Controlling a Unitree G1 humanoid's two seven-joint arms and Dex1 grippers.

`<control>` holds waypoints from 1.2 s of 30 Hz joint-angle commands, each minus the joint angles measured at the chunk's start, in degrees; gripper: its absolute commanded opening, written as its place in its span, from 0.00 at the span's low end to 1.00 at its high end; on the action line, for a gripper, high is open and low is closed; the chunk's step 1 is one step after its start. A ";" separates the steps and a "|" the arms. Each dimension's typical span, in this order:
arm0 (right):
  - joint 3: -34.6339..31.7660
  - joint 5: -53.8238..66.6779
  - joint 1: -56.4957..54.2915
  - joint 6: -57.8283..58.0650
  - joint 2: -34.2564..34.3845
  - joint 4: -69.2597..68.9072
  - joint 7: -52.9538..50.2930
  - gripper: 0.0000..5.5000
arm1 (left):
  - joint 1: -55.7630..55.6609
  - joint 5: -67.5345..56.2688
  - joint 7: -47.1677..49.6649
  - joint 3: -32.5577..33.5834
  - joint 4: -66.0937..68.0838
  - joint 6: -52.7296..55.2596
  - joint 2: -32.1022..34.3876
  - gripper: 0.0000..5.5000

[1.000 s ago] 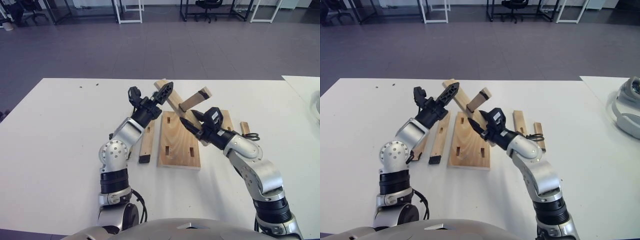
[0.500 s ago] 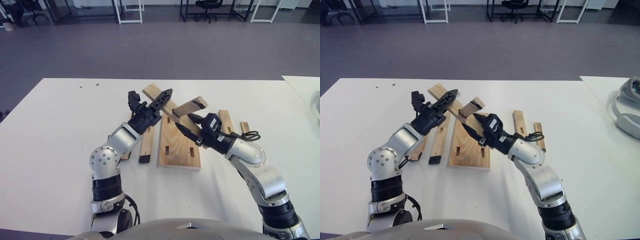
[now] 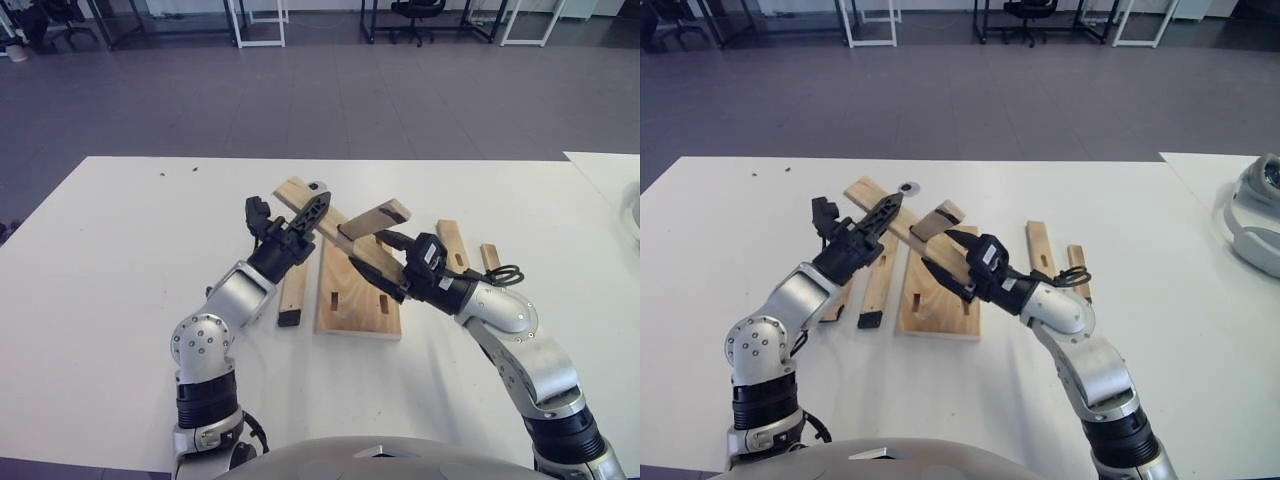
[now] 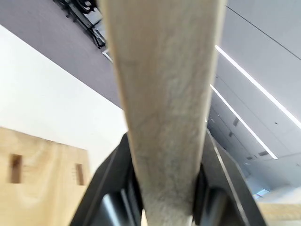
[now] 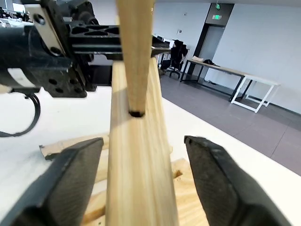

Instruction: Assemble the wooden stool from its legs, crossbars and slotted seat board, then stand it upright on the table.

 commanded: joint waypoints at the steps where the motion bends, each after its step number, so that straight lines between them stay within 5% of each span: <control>1: -4.55 -4.36 3.52 -1.91 -5.15 3.90 -0.62 0.59 | 7.05 1.87 7.25 3.01 -10.83 -2.28 3.03 0.19; 12: 4.55 -22.29 6.02 -9.76 -9.84 16.83 -1.24 0.59 | 17.28 19.72 10.44 -4.08 -16.59 -6.34 7.47 0.19; 25: 6.75 -18.24 9.18 -7.88 -9.23 11.95 3.53 0.59 | 18.43 29.63 16.06 -9.74 -19.30 -0.25 12.49 0.19; 31: -0.79 -16.86 7.31 -6.53 -9.72 15.37 -0.14 0.59 | 15.07 39.55 15.60 -18.57 -20.59 2.60 18.61 0.19; 36: 6.05 -19.94 8.78 -7.88 -10.20 15.55 3.83 0.59 | 15.66 38.95 15.83 -16.63 -20.45 2.92 15.26 0.19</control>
